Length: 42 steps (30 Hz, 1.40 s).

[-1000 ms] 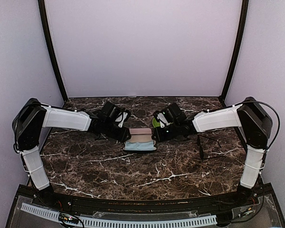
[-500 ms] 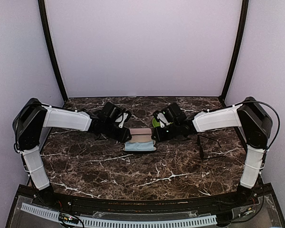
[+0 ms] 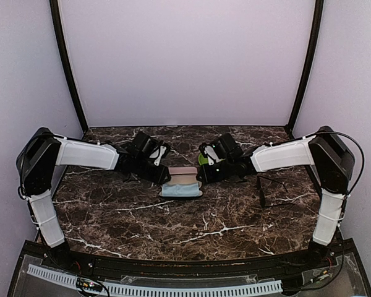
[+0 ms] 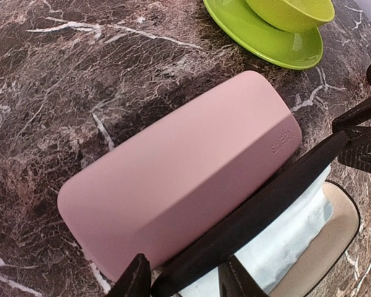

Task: Organize the sunglasses
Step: Adjust the case with sunglasses at the center of the board.

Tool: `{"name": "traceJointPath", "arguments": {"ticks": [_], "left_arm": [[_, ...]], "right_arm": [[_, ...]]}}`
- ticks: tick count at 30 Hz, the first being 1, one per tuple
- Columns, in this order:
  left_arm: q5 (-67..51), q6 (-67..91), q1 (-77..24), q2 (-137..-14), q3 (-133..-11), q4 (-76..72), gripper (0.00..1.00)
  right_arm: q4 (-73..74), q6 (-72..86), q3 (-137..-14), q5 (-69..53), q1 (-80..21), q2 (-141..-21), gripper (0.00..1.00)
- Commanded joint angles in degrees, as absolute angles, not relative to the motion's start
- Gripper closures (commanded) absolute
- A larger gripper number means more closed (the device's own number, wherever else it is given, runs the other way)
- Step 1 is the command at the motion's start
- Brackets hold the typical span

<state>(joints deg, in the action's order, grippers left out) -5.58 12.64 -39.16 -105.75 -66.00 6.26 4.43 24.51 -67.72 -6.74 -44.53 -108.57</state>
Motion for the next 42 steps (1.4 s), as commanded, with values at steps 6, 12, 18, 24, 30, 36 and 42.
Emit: {"name": "traceJointPath", "arguments": {"ticks": [6,12,18,24,30,36,42], "left_arm": [[-5.98,12.16,-38.96,-103.54,-69.15,6.70,0.61],[-5.28,11.91,-38.98,-103.45,-69.74,7.13,0.61],[-5.14,11.73,-38.94,-103.36,-69.83,7.20,0.61],[-4.62,11.58,-38.99,-102.38,-69.05,6.99,0.61],[-4.48,11.61,-38.98,-101.25,-68.20,6.19,0.61],[-4.79,11.52,-39.00,-101.51,-67.58,5.92,0.61],[-4.75,11.66,-39.02,-101.60,-66.59,5.56,0.60]], "right_arm": [[0.89,24.96,-68.28,-7.79,-44.33,-107.82,0.79],[0.62,24.98,-68.81,-7.99,-44.38,-108.11,0.79],[-0.26,24.63,-68.52,-8.06,-44.38,-107.95,0.79],[-1.91,24.28,-67.68,-8.96,-44.38,-107.60,0.79],[-2.33,23.96,-67.51,-9.42,-44.36,-107.45,0.78],[-2.25,23.61,-67.41,-9.32,-44.37,-107.50,0.78],[-2.86,22.86,-66.81,-9.44,-44.38,-107.49,0.77]]}}
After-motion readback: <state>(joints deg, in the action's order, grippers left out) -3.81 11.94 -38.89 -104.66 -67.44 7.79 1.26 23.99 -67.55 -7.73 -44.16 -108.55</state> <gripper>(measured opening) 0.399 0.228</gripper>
